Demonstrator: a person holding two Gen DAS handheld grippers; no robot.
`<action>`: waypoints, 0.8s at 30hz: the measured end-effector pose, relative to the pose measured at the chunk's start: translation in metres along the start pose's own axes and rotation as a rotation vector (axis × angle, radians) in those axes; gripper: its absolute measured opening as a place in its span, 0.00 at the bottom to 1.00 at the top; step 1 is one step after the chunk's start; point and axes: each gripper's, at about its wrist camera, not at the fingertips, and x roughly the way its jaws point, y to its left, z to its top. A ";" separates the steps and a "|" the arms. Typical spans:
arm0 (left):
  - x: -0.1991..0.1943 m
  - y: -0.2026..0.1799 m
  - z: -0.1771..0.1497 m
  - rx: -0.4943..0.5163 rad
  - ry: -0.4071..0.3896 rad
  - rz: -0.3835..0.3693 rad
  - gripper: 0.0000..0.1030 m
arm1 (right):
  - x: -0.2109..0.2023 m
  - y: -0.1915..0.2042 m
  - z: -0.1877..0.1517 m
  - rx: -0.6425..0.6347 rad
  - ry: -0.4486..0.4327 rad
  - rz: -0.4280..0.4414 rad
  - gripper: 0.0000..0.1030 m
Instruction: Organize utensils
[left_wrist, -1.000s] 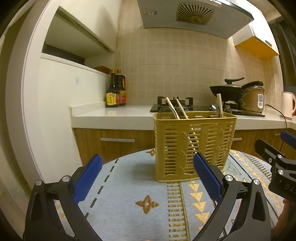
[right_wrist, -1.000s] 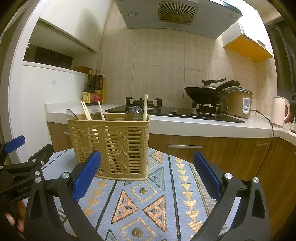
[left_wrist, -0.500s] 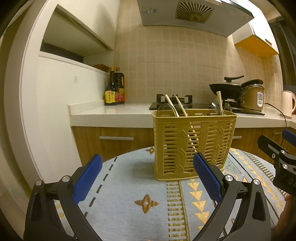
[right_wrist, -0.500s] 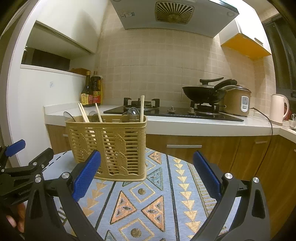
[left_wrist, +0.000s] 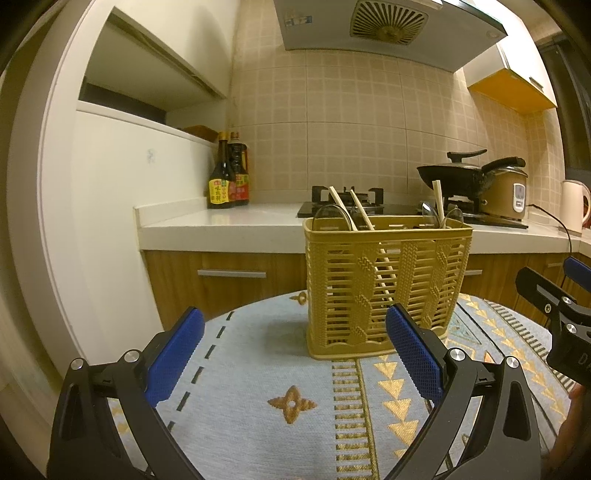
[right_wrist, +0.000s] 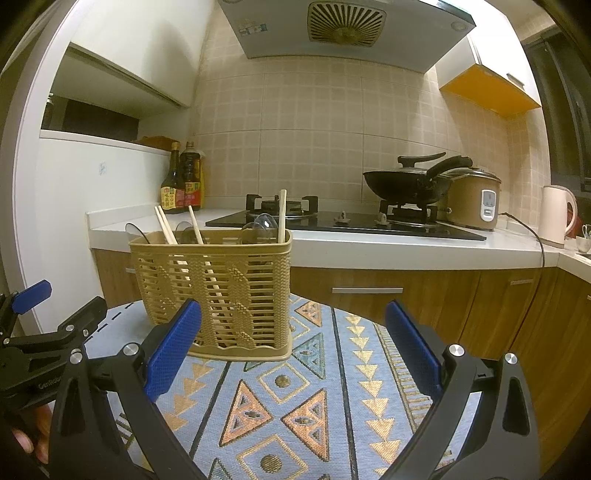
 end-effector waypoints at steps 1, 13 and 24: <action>0.000 0.000 0.000 -0.001 -0.001 0.001 0.93 | 0.000 0.000 0.000 0.001 0.000 0.001 0.92; 0.001 0.000 0.000 -0.001 0.000 -0.001 0.93 | 0.001 0.000 -0.001 0.000 0.004 0.003 0.92; 0.001 -0.001 -0.001 -0.001 0.002 -0.003 0.93 | 0.003 0.000 -0.002 -0.003 0.008 0.009 0.92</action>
